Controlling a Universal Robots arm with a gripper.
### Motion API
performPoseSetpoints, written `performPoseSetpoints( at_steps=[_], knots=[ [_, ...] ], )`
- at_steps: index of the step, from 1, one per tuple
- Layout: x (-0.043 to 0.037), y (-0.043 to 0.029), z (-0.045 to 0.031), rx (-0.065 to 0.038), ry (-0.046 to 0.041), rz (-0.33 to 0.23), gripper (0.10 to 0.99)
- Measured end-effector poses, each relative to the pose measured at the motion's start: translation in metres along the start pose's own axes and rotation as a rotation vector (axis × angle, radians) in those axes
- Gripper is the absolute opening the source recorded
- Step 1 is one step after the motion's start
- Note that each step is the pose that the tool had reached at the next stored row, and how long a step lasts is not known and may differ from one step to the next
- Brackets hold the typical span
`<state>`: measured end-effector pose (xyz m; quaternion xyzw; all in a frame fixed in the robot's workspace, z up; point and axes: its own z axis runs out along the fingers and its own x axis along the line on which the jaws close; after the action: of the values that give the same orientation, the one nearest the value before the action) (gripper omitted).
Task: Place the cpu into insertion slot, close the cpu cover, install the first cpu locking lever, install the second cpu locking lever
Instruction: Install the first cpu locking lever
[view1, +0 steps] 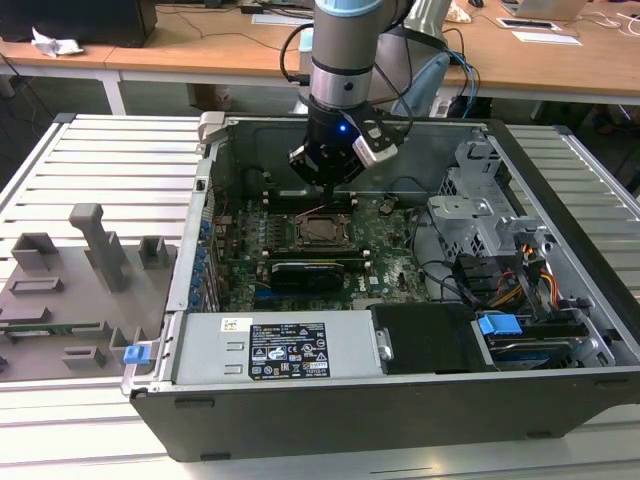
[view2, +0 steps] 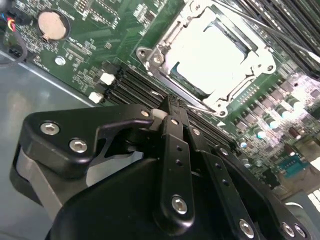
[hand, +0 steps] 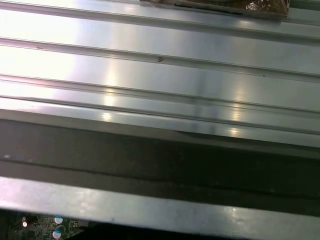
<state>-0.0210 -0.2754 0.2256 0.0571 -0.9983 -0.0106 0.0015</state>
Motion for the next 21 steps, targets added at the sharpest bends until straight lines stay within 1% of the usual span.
performPoseSetpoints(
  at_steps=[5,9,11,14,15,17,21],
  knots=[
    [-0.0025,-0.0003,0.0065,0.001,0.0001,0.0,0.106],
    [-0.0035,-0.0004,0.009,0.005,0.0008,0.0,0.106],
    [-0.0039,-0.0004,0.0101,0.013,0.0021,0.0,0.106],
    [-0.0041,0.0,0.0115,0.041,0.0061,0.0,0.106],
    [-0.0043,0.0004,0.0124,0.047,0.0076,0.0,0.106],
    [-0.005,0.0011,0.0137,0.05,0.0094,0.0,0.106],
    [-0.0064,0.0022,0.0167,0.05,0.0118,0.0,0.106]
  ],
)
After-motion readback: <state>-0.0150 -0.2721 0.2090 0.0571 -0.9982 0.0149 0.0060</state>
